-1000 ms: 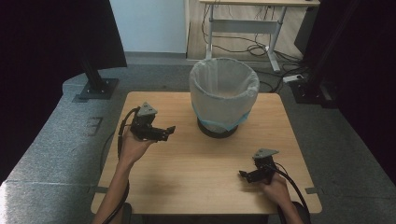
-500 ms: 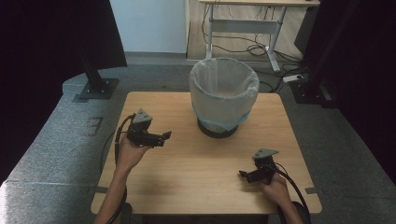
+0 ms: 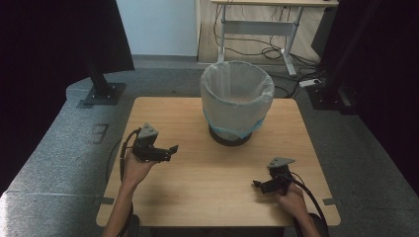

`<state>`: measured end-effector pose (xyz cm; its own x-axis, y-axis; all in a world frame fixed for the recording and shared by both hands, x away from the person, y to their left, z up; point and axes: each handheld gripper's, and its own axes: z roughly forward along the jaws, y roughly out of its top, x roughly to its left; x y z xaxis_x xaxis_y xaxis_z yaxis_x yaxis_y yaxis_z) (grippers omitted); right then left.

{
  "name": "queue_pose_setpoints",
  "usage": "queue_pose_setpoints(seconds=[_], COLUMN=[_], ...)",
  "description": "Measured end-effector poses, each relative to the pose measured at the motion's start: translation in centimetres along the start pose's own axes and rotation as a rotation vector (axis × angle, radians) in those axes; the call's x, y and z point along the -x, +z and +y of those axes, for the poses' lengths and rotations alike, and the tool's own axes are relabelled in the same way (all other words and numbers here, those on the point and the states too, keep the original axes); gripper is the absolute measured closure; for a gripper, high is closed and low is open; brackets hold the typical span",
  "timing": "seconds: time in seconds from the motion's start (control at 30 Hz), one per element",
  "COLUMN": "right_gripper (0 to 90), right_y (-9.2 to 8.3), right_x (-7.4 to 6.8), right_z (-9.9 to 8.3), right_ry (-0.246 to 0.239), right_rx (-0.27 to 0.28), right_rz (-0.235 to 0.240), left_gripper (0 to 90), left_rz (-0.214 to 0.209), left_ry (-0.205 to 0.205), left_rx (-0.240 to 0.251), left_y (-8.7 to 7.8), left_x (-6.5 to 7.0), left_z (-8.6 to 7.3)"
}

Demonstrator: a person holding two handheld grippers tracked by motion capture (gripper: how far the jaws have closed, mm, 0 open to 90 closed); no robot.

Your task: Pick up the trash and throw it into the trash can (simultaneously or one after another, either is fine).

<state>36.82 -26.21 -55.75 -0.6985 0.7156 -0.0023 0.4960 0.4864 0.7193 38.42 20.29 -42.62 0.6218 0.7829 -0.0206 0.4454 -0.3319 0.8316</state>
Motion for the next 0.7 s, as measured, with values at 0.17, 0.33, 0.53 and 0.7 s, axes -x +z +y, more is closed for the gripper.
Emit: queue_pose_setpoints(seconds=[0.17, 0.33, 0.53, 0.7], right_gripper=[0.0, 0.0, 0.0, 0.0], right_y=[0.0, 0.0, 0.0, 0.0], right_x=[0.0, 0.0, 0.0, -0.1], right_z=[0.0, 0.0, 0.0, 0.0], right_ry=[-0.001, 0.001, 0.004, 0.006], right_rx=[0.000, 0.000, 0.000, 0.000], right_rz=[0.000, -0.002, -0.003, -0.003], left_gripper=[2.0, 2.0, 2.0, 2.1], left_rz=[-0.006, -0.014, -0.023, -0.023], left_ry=[-0.014, -0.030, -0.050, -0.055], left_rx=[0.010, 0.011, 0.010, 0.006], left_y=[0.1, 0.5, 1.1, 1.5], left_x=[-0.1, -0.2, -0.3, -0.3], left_z=[-1.1, -2.3, -3.5, -4.4])
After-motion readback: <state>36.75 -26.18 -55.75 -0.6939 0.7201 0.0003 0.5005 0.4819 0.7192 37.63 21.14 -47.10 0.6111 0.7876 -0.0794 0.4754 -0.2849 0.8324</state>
